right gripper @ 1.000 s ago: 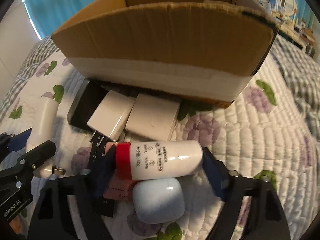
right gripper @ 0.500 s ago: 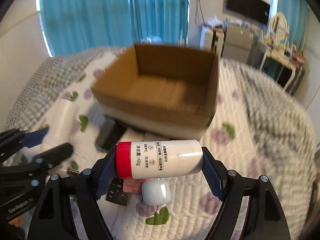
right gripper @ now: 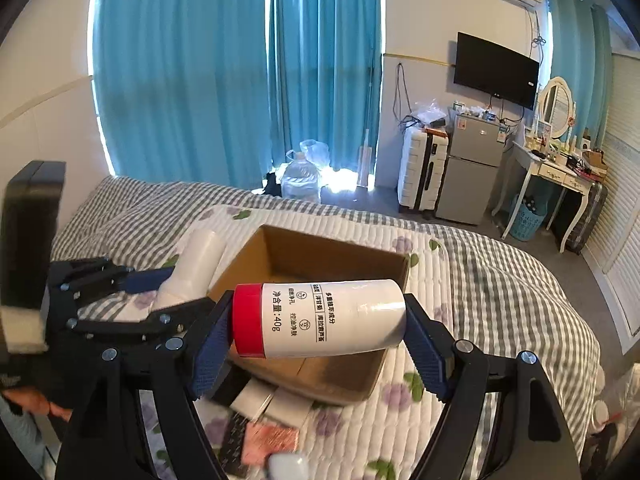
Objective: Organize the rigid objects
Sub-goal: 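Carry both items over the box and open both tools to drop them in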
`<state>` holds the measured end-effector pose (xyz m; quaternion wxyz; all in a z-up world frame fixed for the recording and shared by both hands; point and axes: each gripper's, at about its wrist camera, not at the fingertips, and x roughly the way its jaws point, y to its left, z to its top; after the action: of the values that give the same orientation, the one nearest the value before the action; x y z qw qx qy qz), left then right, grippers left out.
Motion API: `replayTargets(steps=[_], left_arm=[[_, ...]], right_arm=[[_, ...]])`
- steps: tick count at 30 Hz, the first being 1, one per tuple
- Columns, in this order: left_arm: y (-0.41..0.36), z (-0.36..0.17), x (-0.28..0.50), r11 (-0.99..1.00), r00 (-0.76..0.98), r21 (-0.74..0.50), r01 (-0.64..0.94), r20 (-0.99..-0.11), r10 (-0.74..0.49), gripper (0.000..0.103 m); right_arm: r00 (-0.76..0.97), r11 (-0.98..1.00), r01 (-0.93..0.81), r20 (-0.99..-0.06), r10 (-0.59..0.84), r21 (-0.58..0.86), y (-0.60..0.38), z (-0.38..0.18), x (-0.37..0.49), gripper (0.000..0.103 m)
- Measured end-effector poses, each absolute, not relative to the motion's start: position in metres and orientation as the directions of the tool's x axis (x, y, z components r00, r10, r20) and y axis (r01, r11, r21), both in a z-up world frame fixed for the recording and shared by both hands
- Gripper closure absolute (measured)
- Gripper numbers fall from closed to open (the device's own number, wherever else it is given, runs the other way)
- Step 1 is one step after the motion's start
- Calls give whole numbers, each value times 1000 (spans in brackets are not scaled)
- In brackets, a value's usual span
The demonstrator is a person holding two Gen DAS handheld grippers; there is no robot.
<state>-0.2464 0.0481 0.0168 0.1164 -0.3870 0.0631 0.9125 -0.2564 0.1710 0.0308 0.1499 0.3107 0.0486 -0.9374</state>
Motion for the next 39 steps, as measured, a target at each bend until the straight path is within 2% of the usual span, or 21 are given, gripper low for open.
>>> replayTargets(steps=[11, 14, 15, 16, 26, 29, 30, 33, 39], left_arm=[[59, -69, -317, -964, -605, 75, -257, -790, 99, 59], [58, -81, -324, -968, -593, 101, -228, -803, 56, 49], [56, -80, -323, -973, -603, 102, -206, -796, 44, 43], [54, -78, -321, -974, -610, 89, -206, -791, 57, 42], [27, -38, -270, -972, -681, 116, -205, -730, 56, 41], [13, -29, -252, -977, -688, 87, -193, -723, 71, 41], [9, -26, -247, -980, -690, 77, -186, -720, 74, 39], [1, -18, -230, -984, -707, 80, -159, -705, 57, 17], [-8, -8, -188, -993, -717, 72, -95, -697, 18, 10]], right_arm=[[-731, -955, 295, -639, -239, 19, 175, -41, -335, 24], [-725, -953, 304, -647, -236, 7, 175, -54, -339, 24], [-722, -951, 308, -650, -236, 4, 174, -56, -340, 24], [-722, -951, 308, -651, -234, 0, 173, -58, -340, 24], [-707, -957, 290, -671, -222, 12, 170, -71, -356, 24], [-703, -960, 281, -678, -216, 14, 165, -78, -353, 23], [-711, -964, 266, -673, -201, 7, 164, -77, -349, 19], [-738, -970, 242, -654, -168, -24, 164, -64, -333, 15], [-765, -974, 223, -628, -146, -46, 174, -26, -272, 12]])
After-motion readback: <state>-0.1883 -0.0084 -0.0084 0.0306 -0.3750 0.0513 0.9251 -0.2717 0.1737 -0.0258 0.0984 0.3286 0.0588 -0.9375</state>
